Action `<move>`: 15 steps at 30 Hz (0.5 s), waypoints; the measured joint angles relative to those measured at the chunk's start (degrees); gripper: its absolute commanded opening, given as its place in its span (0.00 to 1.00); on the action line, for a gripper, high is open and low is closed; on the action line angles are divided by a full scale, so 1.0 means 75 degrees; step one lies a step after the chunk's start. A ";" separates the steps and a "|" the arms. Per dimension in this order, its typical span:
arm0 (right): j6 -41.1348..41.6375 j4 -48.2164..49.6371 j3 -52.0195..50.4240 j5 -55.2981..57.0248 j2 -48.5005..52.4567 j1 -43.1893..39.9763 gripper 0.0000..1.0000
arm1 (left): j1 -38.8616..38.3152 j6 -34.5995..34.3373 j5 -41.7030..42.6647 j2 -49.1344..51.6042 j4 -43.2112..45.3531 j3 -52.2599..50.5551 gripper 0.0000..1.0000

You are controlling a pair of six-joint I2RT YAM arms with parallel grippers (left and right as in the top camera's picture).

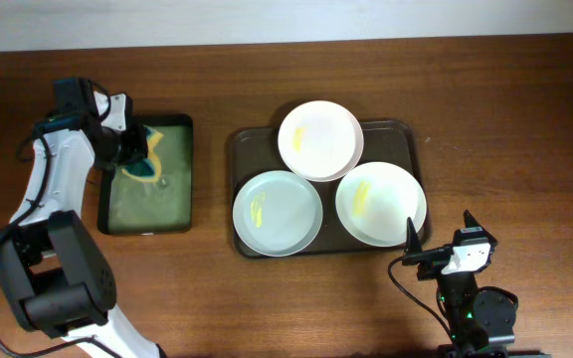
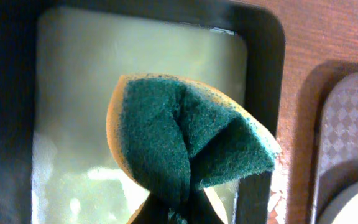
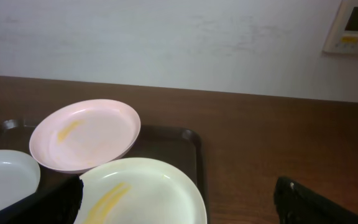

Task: Clean dirty plates on tray and stack at the side
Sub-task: 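Lift the sponge with the left gripper out of the soapy water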

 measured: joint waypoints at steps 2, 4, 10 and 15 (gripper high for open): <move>0.0003 0.0003 0.0000 0.0000 0.0000 0.0000 0.98 | 0.0076 -0.0251 0.0347 -0.0219 -0.0149 0.0108 0.00; 0.0006 0.0000 0.0000 -0.0003 0.0000 0.0000 0.99 | 0.0152 -0.0358 0.0664 -0.0799 -0.0128 0.0233 0.00; 0.0003 0.0000 0.0000 -0.0003 0.0000 0.0000 0.98 | 0.0134 -0.0391 0.0367 -0.2541 0.0117 0.0437 0.00; 0.0009 0.0000 0.0000 0.0000 0.0000 0.0000 0.98 | 0.0125 -0.0393 -0.0050 -0.0688 0.0230 -0.0807 0.00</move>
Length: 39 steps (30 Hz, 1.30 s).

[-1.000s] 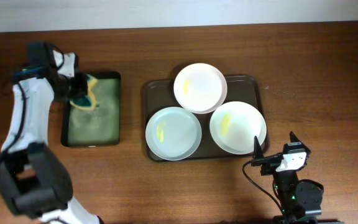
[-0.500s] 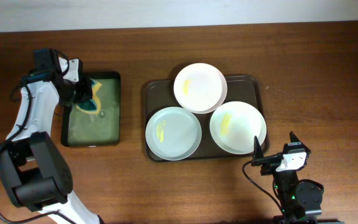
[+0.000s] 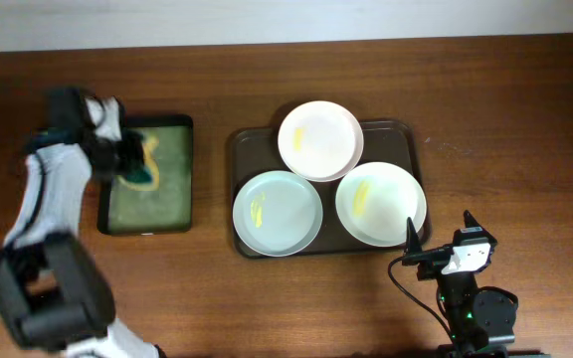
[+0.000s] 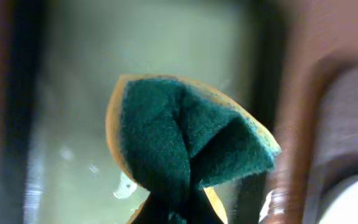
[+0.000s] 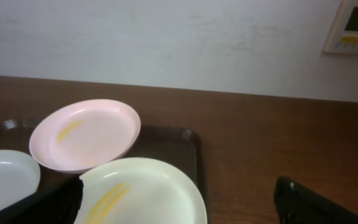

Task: Clean dirty plates on tray and stack at the side
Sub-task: 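Lift the sponge with the left gripper out of the soapy water, then move the sponge with the left gripper onto the white plate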

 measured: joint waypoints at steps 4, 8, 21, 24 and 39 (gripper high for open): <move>-0.0003 0.0000 0.0000 -0.0003 0.0000 0.0000 0.98 | 0.0000 -0.0023 0.0714 0.0326 -0.0146 -0.0038 0.00; 0.0000 0.0003 0.0000 0.0000 0.0003 0.0000 0.98 | -0.0009 -0.0023 0.2046 -0.1396 -0.0152 0.0504 0.00; 0.0000 0.0000 0.0000 0.0000 0.0000 0.0000 0.99 | -0.4304 -0.1451 0.1690 -0.2343 -0.1466 -0.0163 0.00; -0.0003 0.0000 0.0000 0.0000 0.0000 0.0000 0.98 | -0.5441 -0.2923 0.0379 -0.1521 -0.0667 -0.0720 0.00; -0.0003 0.0000 0.0000 -0.0003 0.0000 0.0000 0.98 | -0.6706 -0.4765 -0.1565 0.0600 0.0828 -0.0991 0.05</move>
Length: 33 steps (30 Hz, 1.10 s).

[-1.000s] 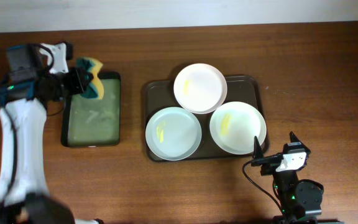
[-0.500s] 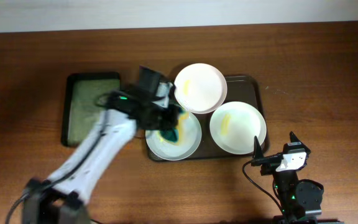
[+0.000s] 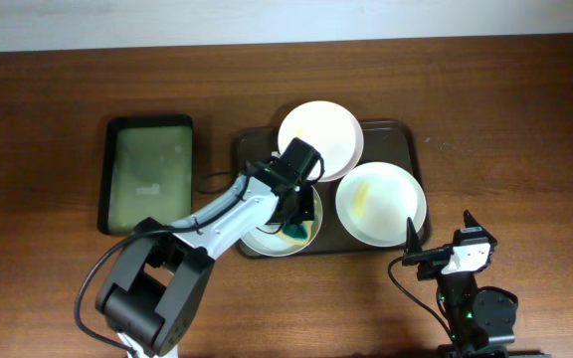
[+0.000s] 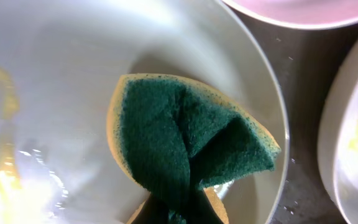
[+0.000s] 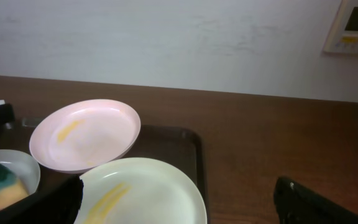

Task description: Clean dirty plates on tray and stack at the side

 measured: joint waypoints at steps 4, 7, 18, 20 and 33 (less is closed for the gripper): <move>0.0003 0.0000 0.0000 0.0000 0.0000 0.0000 0.98 | 0.0446 0.0224 0.0000 -0.0009 -0.0082 0.0000 1.00; 0.0000 0.0003 0.0000 0.0000 0.0000 0.0000 0.98 | 0.0772 0.0682 0.0431 -0.0294 -0.0090 0.0000 1.00; 0.1011 0.3474 0.0224 -0.3442 -0.0006 -0.0006 0.98 | 0.2457 0.1454 0.1017 -0.4036 -0.1154 0.0020 1.00; 0.0953 0.2162 0.1218 -0.3710 0.0286 -0.0009 0.98 | 0.3025 0.1708 0.0924 -0.4351 -0.1684 0.0020 1.00; 0.0726 -0.5668 0.9285 -0.6172 0.9591 0.0076 0.28 | 0.3494 0.2967 0.1527 -0.4042 -0.2317 0.0009 1.00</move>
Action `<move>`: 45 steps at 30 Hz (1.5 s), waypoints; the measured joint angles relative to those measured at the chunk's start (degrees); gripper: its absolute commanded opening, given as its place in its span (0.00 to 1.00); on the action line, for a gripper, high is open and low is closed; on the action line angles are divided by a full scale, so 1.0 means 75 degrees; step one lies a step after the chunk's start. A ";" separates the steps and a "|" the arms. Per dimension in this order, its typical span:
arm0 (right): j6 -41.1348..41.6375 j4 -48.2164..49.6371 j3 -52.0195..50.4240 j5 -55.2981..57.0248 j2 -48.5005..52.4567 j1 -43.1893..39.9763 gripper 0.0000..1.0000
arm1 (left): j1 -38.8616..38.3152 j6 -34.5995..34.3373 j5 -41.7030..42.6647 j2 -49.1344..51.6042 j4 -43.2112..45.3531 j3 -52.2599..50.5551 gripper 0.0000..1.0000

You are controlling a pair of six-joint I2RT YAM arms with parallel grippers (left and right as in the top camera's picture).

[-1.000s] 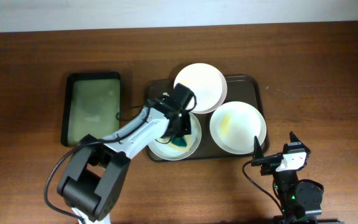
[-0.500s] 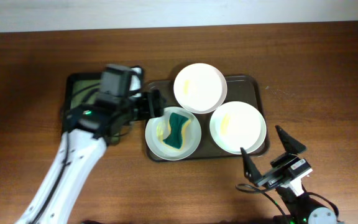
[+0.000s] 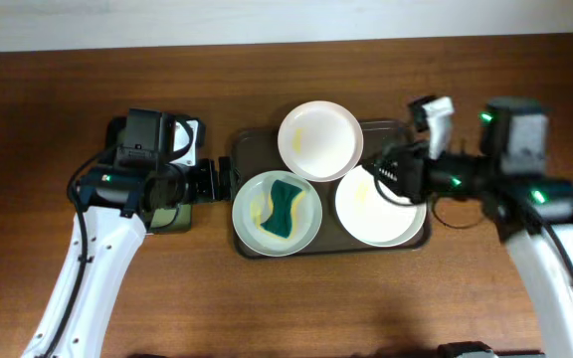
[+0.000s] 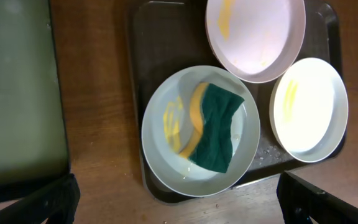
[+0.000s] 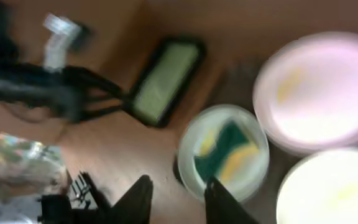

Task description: Clean dirty plates on tray and stack at the side

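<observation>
Three smeared plates sit on the dark tray: a pale green one at front left, a pink one at the back and a cream one at the right. The green-and-yellow sponge lies loose on the pale green plate. My left gripper hangs open just left of the tray, its fingers spread wide. My right gripper is open and empty over the cream plate's left rim. The blurred right wrist view shows its fingertips above the sponge plate.
A black basin of cloudy water stands left of the tray, partly under my left arm; it also shows in the left wrist view. Bare wooden table lies in front of and to the right of the tray.
My left gripper let go of the sponge, which now lies flat on the pale green plate, and stands back left of the tray. The right arm has moved from the front edge to over the tray.
My left gripper first held the folded sponge over the water basin, at two moments. Then it held the sponge down in the pale green plate. Now the sponge lies free there, both grippers are open, and the right arm is over the tray.
</observation>
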 measured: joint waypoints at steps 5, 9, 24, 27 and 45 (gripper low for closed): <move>0.1411 -0.0137 0.0000 0.2999 0.1716 0.1687 0.44 | 0.0000 0.0052 0.0032 0.0012 0.0032 -0.0003 1.00; 0.2524 0.0463 0.0003 0.4473 0.3416 0.2853 0.40 | 0.0000 0.0052 0.0055 0.0012 0.0026 -0.0003 1.00; 0.3115 0.0938 0.0003 0.4934 0.5018 0.3249 0.18 | 0.0000 0.0052 0.0230 0.0825 0.0102 -0.0006 0.95; 0.3101 0.0938 0.0003 0.4934 0.5036 0.3287 0.04 | 0.0000 0.0408 0.0627 0.1137 0.0149 -0.0006 0.84; 0.3104 0.0941 0.0003 0.4931 0.5036 0.3267 0.04 | -0.1341 0.1268 0.1629 0.3541 0.0927 -0.0006 0.56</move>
